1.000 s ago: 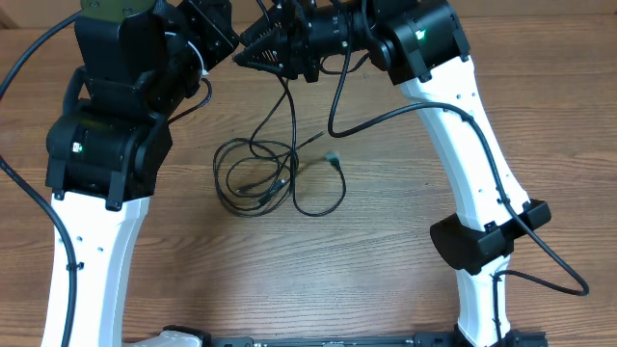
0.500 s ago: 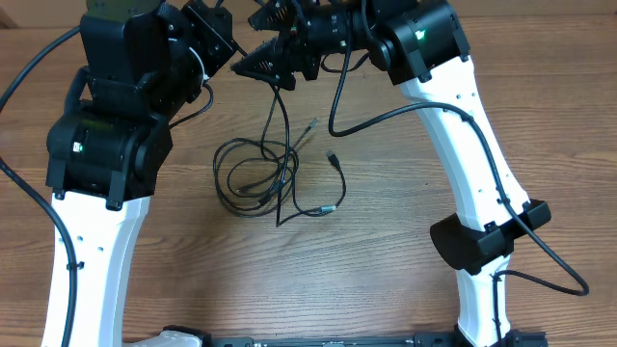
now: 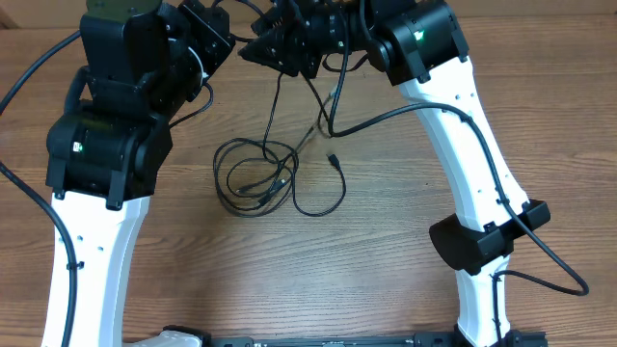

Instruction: Untangle cables

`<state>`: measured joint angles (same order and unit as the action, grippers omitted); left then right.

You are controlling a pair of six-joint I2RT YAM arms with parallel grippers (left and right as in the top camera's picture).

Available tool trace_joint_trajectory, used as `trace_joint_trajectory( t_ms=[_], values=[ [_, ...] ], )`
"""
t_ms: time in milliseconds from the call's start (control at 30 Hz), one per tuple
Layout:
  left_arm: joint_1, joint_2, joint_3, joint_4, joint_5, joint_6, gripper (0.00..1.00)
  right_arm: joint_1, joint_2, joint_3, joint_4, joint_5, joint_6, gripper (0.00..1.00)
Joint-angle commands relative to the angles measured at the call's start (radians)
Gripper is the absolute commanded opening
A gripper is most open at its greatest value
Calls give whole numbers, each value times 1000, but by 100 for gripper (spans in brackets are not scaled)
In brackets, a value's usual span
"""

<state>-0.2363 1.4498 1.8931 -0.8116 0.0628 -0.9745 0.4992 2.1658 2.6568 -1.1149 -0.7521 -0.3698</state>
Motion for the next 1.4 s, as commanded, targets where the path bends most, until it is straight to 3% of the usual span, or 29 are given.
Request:
trace_joint_trajectory(
  t_ms=[0,67,233,667,767,833,900,1100,1367],
  values=[
    [-7,2,22,0,-13,-21,4,-1,-3,-10,6,22,3,32],
    [-7,2,22,0,-14,-21,4,-1,-3,-10,6,22,3,20],
    [-7,2,22,0,-15,-21,4,-1,-3,-10,5,22,3,8],
    [-7,2,22,0,-22,-21,4,-1,-3,-10,5,22,3,4],
    [-6,2,22,0,-22,-11,21,-1,-3,-10,5,22,3,4],
    [-6,2,22,0,-22,8,55,-1,-3,-10,6,22,4,4],
    [-6,2,22,-1,-22,11,75,-4,-3,-10,6,23,4,4],
    [-6,2,22,0,-23,63,100,-37,-3,-10,31,23,41,4],
    [-6,2,22,-1,-22,120,100,-109,-3,-10,131,22,163,4]
  ],
)
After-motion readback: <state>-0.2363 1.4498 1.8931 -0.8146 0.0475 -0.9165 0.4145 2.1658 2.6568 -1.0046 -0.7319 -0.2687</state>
